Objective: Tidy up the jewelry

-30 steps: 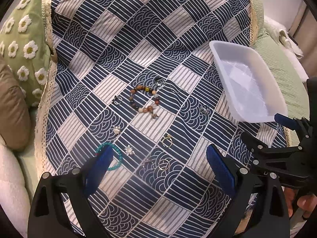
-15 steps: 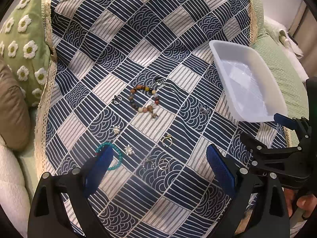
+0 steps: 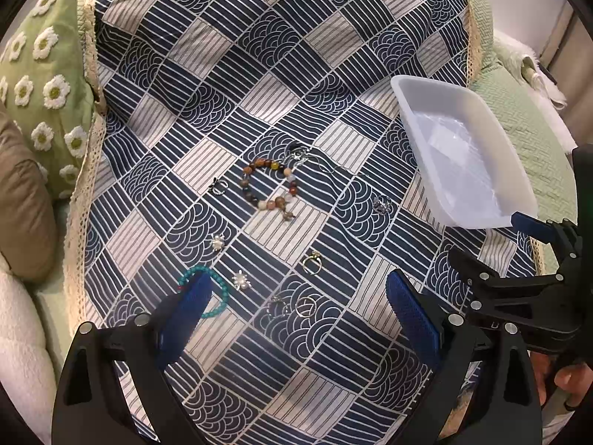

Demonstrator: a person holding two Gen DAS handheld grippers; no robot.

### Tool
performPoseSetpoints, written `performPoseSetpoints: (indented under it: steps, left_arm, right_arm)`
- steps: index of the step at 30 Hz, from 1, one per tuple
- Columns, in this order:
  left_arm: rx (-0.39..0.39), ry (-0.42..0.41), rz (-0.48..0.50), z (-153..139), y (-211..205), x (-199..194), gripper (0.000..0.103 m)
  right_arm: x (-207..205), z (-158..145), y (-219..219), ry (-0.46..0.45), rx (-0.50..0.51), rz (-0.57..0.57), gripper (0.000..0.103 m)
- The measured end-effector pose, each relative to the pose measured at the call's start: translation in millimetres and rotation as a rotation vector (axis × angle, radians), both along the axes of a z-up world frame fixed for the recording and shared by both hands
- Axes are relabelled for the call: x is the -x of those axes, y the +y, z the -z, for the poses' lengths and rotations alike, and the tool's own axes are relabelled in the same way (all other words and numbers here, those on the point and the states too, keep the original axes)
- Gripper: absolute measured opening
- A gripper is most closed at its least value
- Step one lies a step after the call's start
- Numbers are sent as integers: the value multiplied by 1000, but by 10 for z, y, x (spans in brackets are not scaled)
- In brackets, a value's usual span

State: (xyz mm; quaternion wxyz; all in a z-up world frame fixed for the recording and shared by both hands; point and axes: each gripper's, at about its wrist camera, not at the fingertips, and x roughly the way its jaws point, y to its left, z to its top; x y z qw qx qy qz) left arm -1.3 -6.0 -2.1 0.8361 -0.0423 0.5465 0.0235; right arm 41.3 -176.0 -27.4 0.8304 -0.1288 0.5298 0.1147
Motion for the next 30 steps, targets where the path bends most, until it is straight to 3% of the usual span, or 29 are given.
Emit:
performPoseSetpoints:
  steps: [21,30]
  left_arm:
    - [-7,6,-1,26,24,-20,91]
    - [-29,35,-23,147,107,-97,91]
  right_arm:
    - [-2,-12,1,1,-13,-1,98]
    - [-103,80,-49,-1,-108,17,98]
